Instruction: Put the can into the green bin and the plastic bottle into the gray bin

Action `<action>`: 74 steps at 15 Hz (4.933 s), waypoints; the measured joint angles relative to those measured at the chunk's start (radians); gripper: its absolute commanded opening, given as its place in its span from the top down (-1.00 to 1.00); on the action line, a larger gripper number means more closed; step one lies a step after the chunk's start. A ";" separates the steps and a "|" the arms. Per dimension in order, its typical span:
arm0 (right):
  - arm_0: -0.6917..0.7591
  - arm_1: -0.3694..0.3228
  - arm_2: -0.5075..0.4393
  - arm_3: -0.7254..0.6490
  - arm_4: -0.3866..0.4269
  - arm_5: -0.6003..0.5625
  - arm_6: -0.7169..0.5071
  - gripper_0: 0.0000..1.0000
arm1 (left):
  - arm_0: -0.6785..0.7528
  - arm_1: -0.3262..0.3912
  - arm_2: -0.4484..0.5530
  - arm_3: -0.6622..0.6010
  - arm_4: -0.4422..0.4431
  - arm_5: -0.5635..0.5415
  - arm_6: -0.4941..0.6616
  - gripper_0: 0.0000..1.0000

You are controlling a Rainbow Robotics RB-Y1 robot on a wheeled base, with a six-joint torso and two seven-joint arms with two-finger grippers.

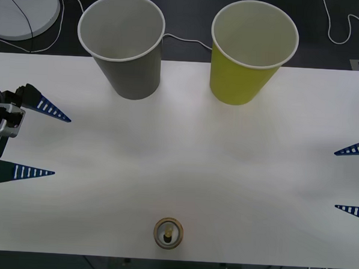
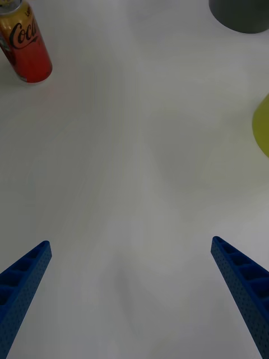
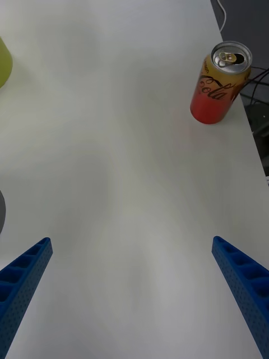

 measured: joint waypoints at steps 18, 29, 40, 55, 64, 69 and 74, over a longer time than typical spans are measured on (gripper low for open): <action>0.042 0.059 0.155 0.079 -0.181 0.103 0.234 -1.00 | 0.000 0.000 0.000 0.000 0.000 0.000 0.000 -1.00; -0.079 0.207 0.294 0.314 -0.210 -0.057 0.461 -1.00 | 0.000 0.000 0.000 0.000 0.000 0.000 0.000 -1.00; -0.188 0.247 0.591 0.607 -0.369 0.030 0.632 -1.00 | 0.000 0.000 0.000 0.000 0.000 0.000 0.000 -1.00; -0.328 0.359 0.925 0.794 -0.495 0.203 0.752 -1.00 | 0.000 0.000 0.000 0.000 0.000 0.000 0.000 -1.00; -0.336 0.379 1.037 0.794 -0.559 0.315 0.808 -1.00 | 0.000 0.000 0.000 0.000 0.000 0.000 0.000 -1.00; -0.346 0.400 1.090 0.794 -0.583 0.363 0.829 -1.00 | 0.000 0.000 0.000 0.000 0.000 0.000 0.000 -1.00; -0.359 0.430 1.136 0.794 -0.591 0.426 0.845 -1.00 | 0.000 0.000 0.000 0.000 0.000 0.000 0.000 -1.00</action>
